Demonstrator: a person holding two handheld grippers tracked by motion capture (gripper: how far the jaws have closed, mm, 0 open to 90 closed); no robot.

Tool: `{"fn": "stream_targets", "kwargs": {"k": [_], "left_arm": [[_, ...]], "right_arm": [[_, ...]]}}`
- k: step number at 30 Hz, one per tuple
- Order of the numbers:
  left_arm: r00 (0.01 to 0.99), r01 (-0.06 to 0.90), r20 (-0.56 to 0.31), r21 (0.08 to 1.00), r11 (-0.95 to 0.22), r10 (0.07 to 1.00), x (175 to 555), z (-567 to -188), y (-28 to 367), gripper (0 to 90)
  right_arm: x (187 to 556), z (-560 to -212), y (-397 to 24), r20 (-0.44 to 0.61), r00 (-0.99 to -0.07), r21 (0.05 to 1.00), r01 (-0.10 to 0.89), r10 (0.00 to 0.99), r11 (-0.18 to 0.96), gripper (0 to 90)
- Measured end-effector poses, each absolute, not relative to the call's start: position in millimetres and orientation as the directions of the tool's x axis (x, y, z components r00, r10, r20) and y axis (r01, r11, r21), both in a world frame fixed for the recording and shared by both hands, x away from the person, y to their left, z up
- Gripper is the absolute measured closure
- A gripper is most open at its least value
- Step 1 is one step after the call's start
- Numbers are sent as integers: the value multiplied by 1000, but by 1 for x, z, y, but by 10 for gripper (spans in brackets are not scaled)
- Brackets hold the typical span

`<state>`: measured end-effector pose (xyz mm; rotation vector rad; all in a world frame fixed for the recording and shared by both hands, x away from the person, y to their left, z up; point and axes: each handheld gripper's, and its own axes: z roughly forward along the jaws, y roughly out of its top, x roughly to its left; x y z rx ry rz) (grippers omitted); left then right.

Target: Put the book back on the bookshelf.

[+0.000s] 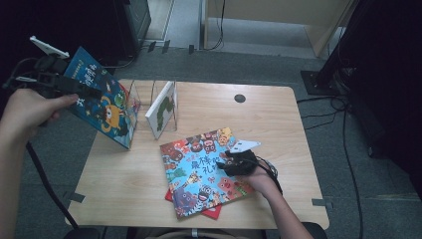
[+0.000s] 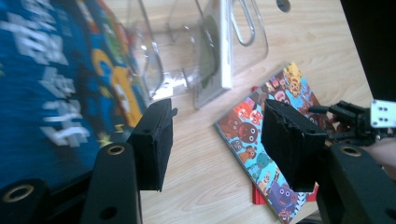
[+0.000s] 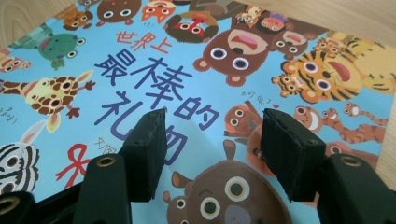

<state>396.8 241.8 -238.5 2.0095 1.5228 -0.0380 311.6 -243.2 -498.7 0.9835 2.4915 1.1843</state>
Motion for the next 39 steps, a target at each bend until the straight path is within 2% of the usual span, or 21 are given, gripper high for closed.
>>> {"fn": "stream_targets", "kwargs": {"k": [6, 13, 19, 27, 29, 39], "left_arm": [[369, 871, -347, 452, -190, 862, 387, -260, 222, 440], [408, 859, -376, 465, -211, 832, 373, -287, 204, 434], [447, 844, -367, 475, -249, 816, 367, -313, 192, 434], [468, 835, -379, 485, -259, 798, 361, -344, 178, 436], [483, 823, -354, 497, -277, 801, 359, -352, 173, 435], [495, 828, -376, 476, -296, 783, 357, -387, 161, 437]], "right_arm": [[311, -497, -244, 88, -753, 755, 477, 652, 449, 412], [311, -497, -244, 84, -756, 758, 472, 649, 451, 427], [311, -496, -244, 90, -759, 765, 467, 645, 442, 430], [311, -496, -245, 96, -757, 763, 473, 646, 440, 431], [311, -497, -245, 98, -756, 763, 475, 647, 439, 429], [311, -498, -246, 109, -751, 762, 484, 651, 430, 430]]}}
